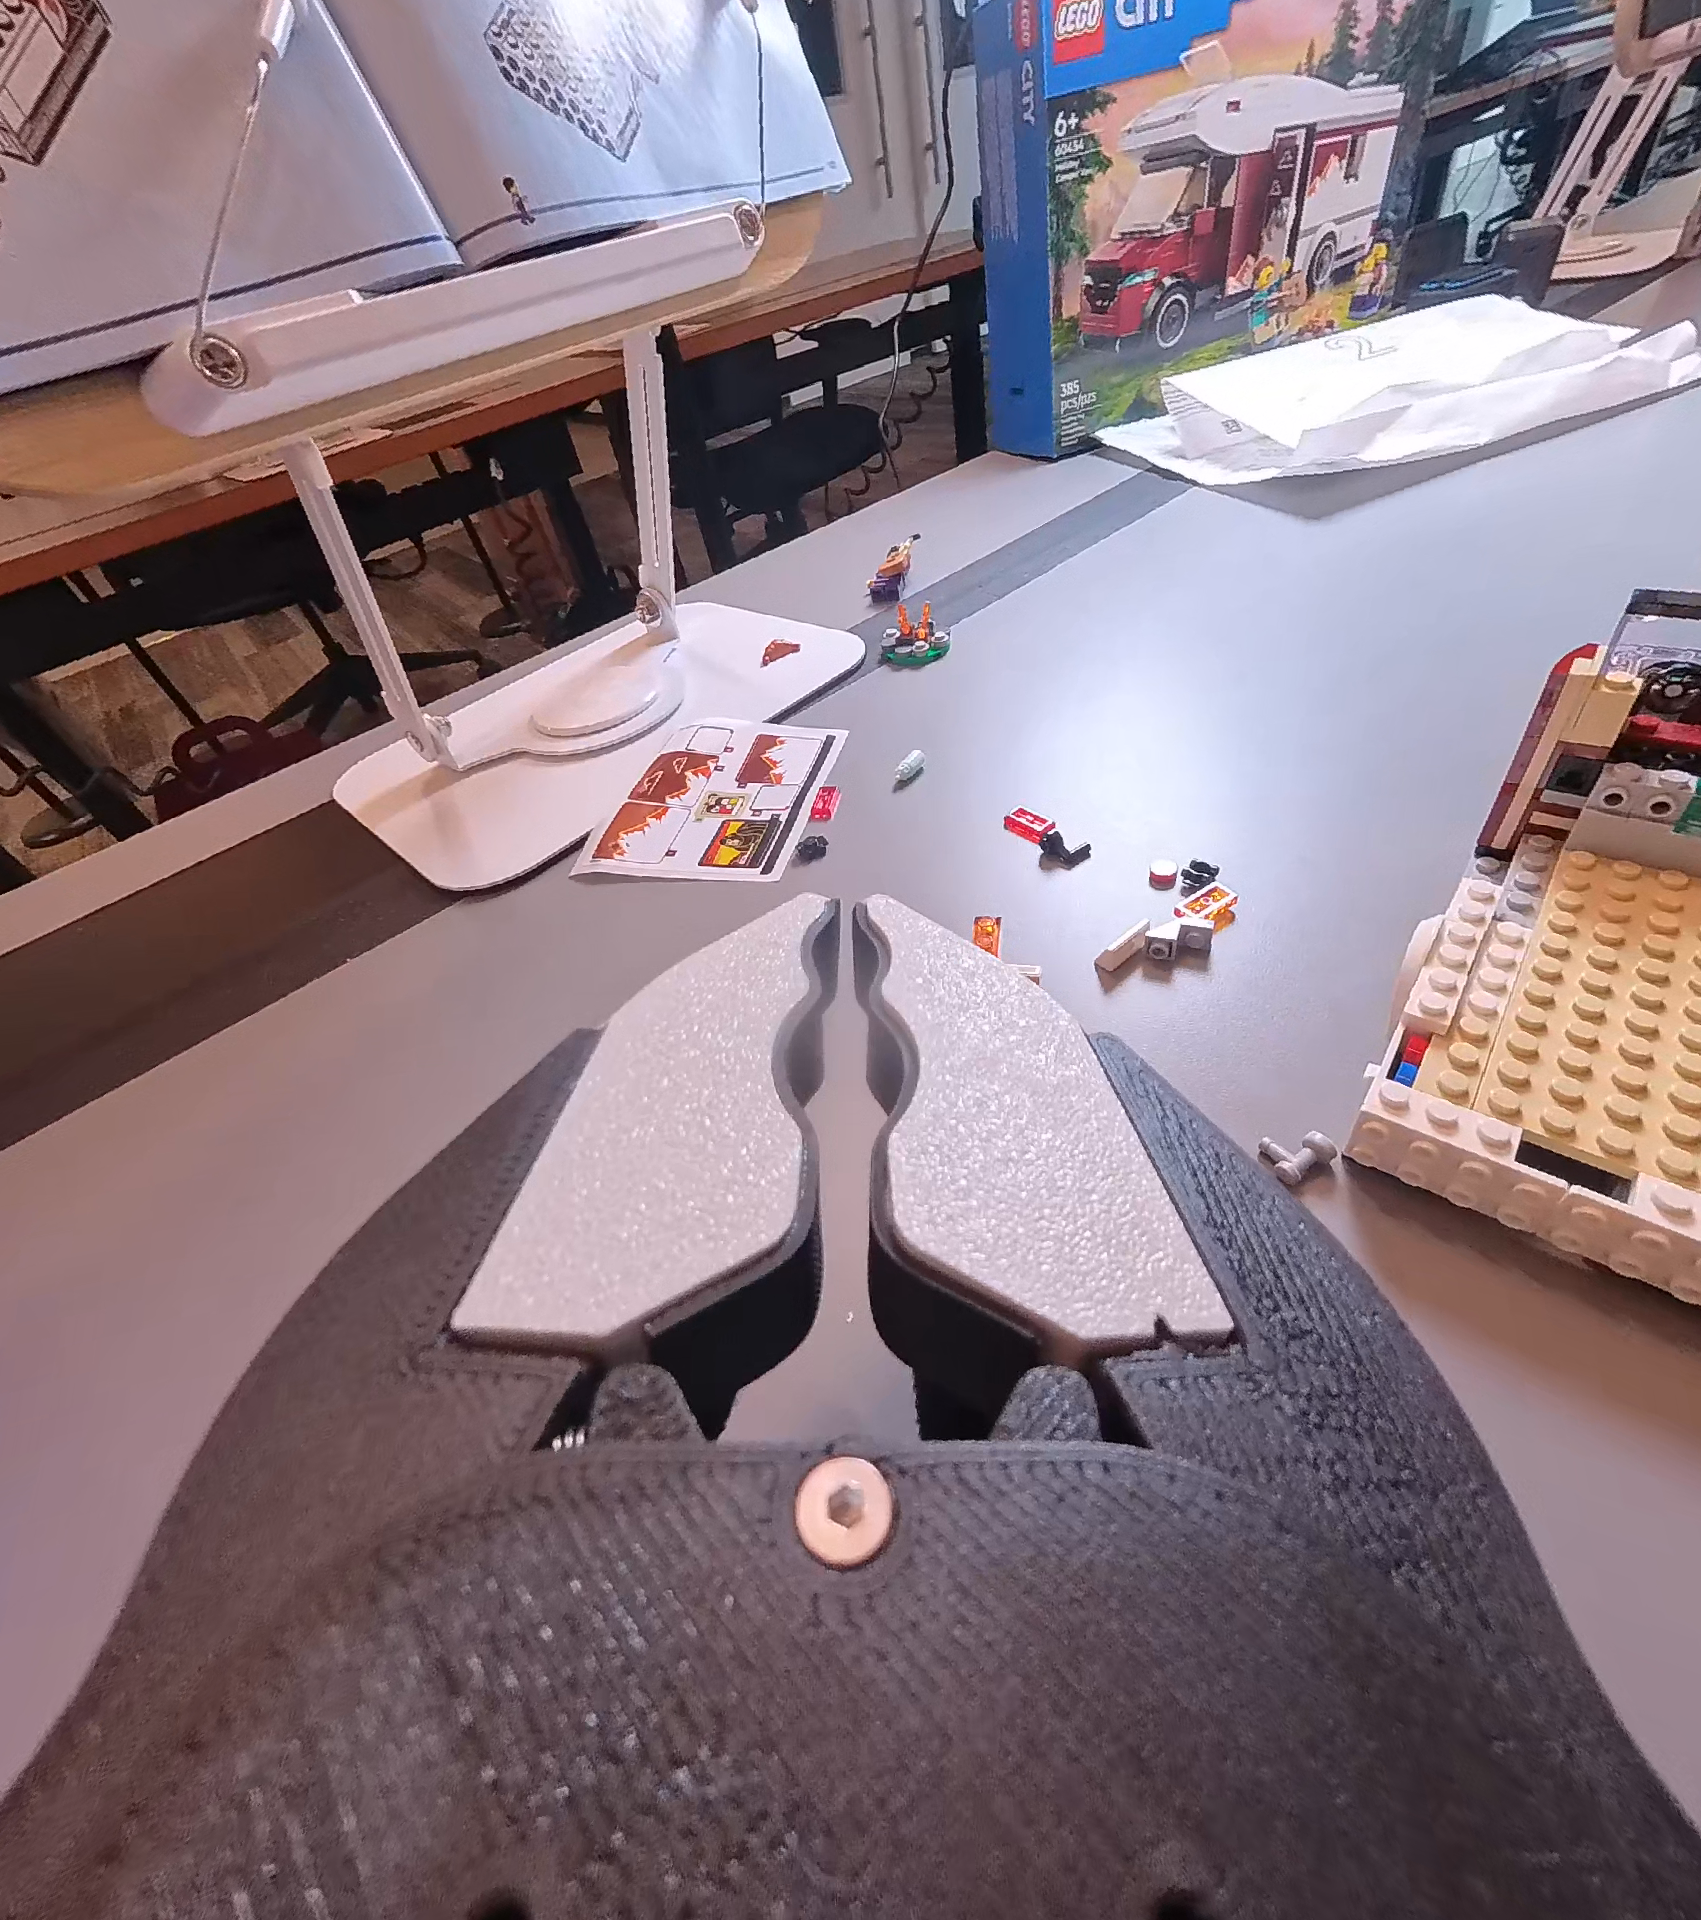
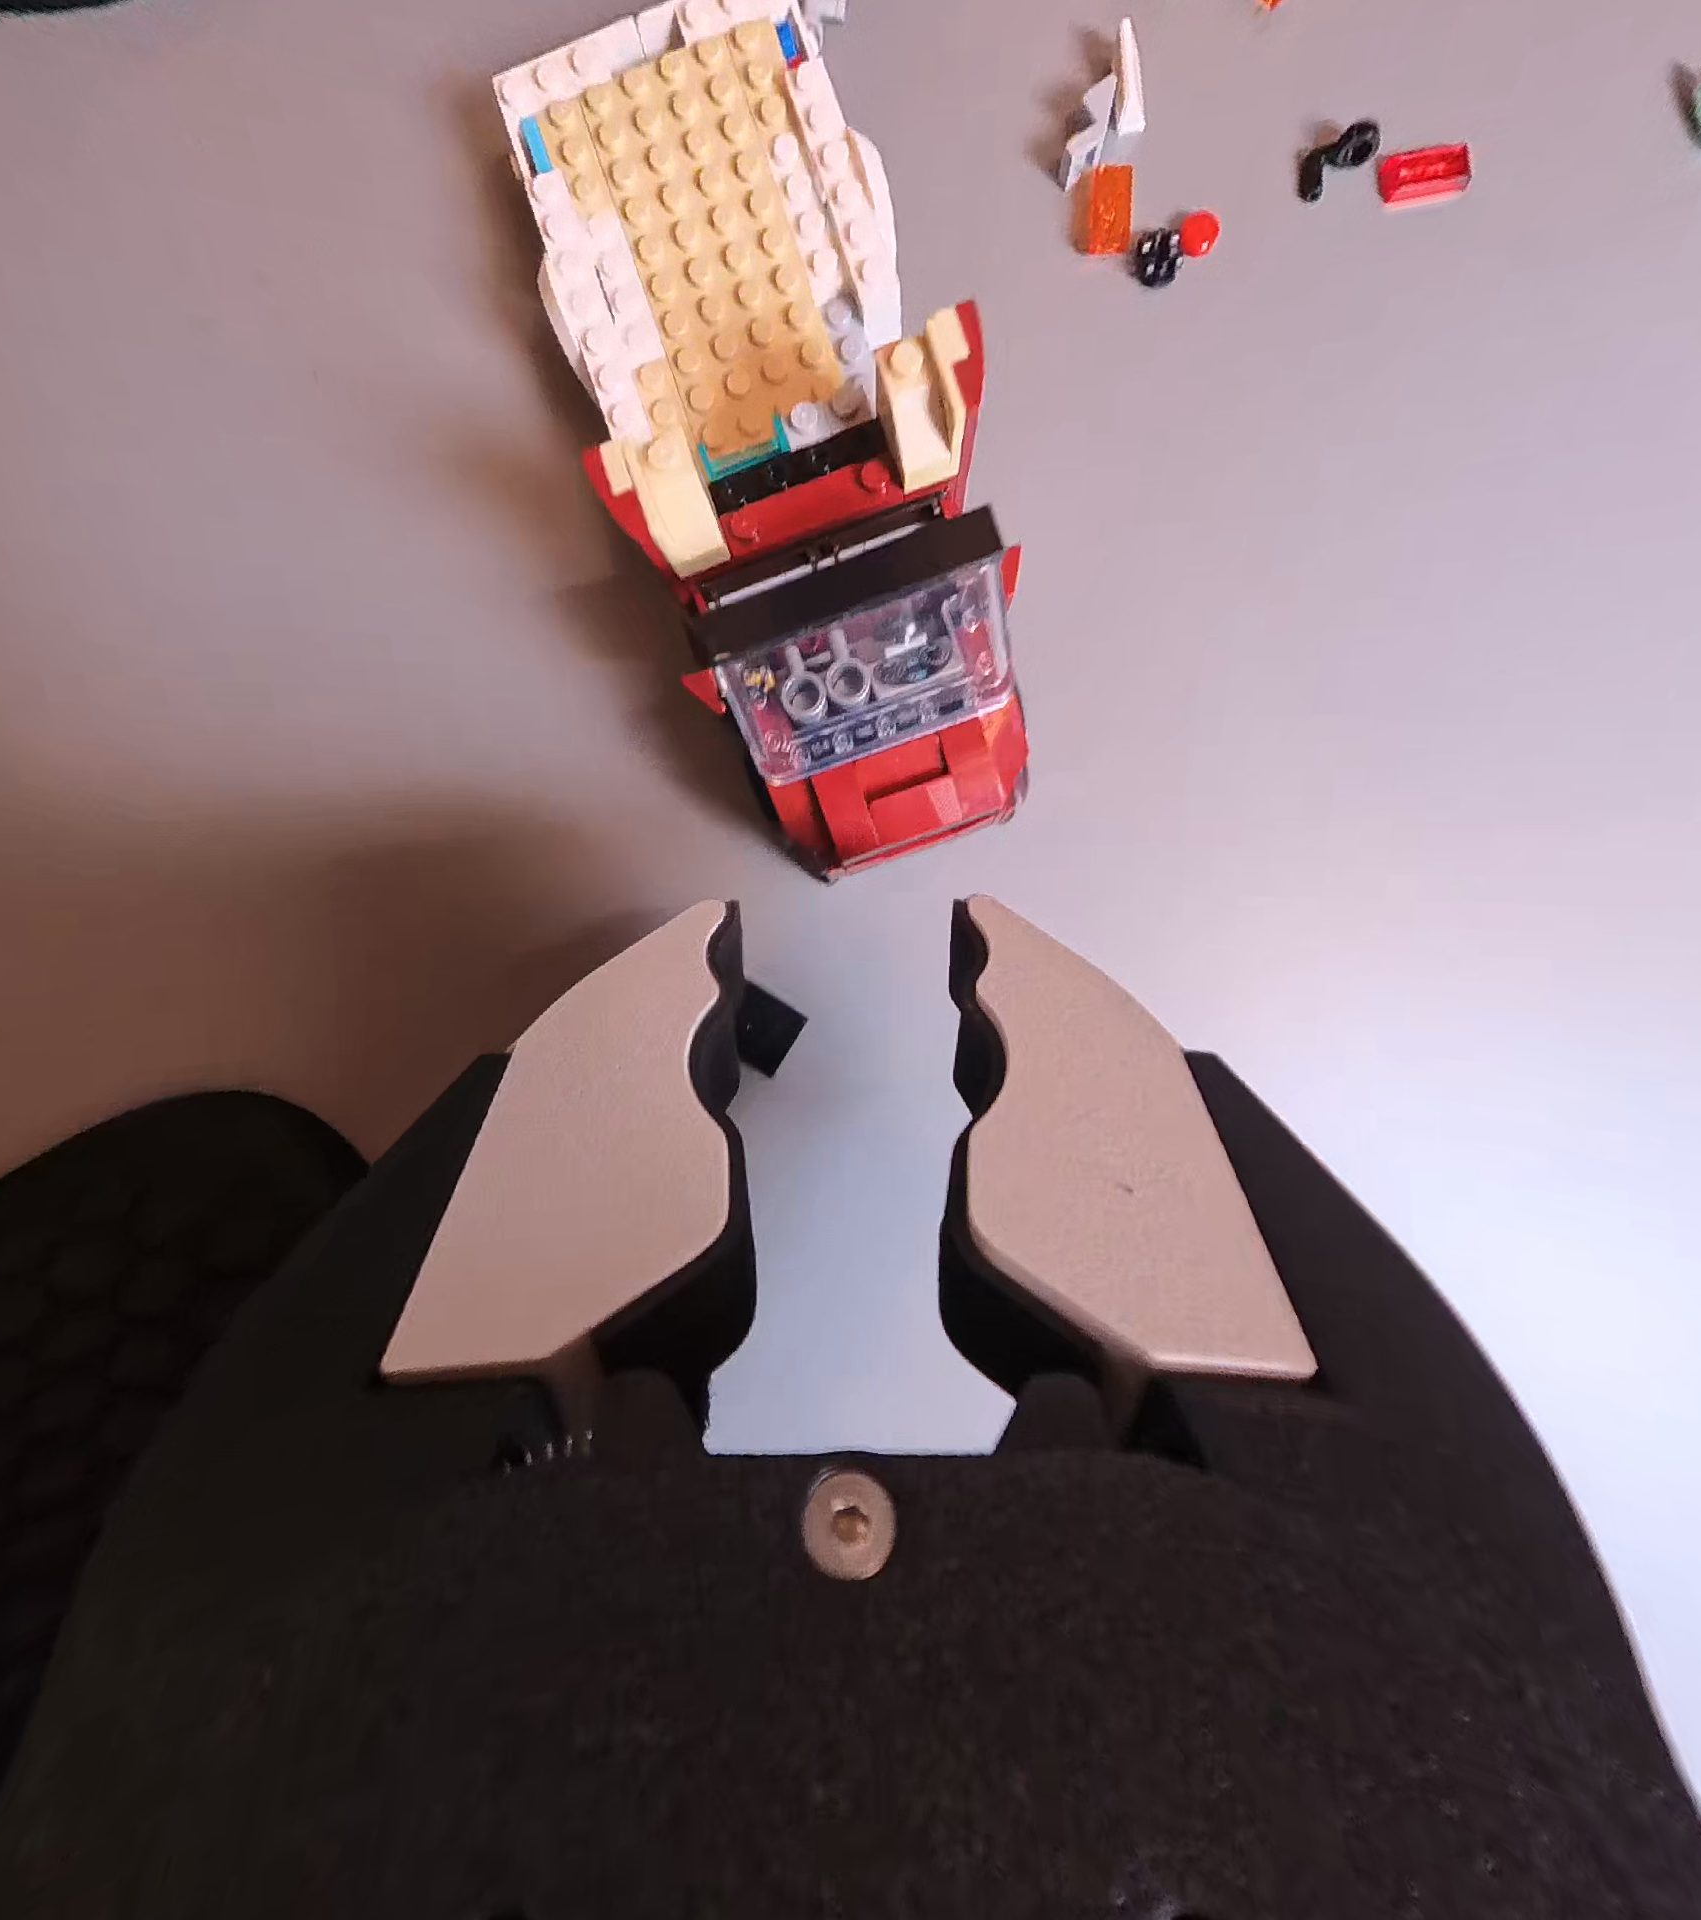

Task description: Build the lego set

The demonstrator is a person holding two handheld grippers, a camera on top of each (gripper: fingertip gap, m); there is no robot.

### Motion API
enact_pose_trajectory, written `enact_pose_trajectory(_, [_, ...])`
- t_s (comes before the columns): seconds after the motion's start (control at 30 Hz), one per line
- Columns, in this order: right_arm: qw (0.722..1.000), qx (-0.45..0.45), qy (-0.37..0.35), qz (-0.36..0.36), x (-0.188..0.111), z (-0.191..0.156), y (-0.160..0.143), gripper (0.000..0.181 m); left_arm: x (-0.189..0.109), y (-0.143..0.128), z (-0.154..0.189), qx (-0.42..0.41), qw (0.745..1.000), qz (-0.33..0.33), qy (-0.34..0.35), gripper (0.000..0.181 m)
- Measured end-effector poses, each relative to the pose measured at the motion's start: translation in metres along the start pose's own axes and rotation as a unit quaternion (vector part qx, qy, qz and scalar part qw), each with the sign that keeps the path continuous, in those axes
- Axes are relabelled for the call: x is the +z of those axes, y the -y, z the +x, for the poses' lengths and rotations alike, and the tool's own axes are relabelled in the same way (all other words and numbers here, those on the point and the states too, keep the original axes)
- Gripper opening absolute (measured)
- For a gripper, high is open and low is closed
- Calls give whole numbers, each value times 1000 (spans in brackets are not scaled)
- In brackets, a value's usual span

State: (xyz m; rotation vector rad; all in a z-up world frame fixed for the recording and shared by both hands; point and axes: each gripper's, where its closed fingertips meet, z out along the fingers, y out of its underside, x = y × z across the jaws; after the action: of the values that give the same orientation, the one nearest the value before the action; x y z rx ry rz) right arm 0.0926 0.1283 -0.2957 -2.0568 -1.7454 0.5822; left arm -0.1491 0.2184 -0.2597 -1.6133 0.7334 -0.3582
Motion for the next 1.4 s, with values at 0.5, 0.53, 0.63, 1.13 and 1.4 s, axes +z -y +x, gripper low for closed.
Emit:
enact_pose_trajectory(0.5, [969,7,-112,220,-21,82,97,9,21,-39,28,66,984,-151,-73,14])
enact_pose_trajectory(0.53, [968,6,-110,226,-20,83,102,9,24,-45,30,68,979,-173,-84,17])
enact_pose_trajectory(0.63, [966,4,-104,238,-18,82,109,9,32,-51,33,56,972,-200,-111,24])
enact_pose_trajectory(1.13, [967,29,-108,229,-27,71,79,9,39,-59,34,52,945,-272,-172,12])
enact_pose_trajectory(1.4, [966,-19,-126,225,-44,30,85,10,9,8,80,43,954,-131,-265,12])
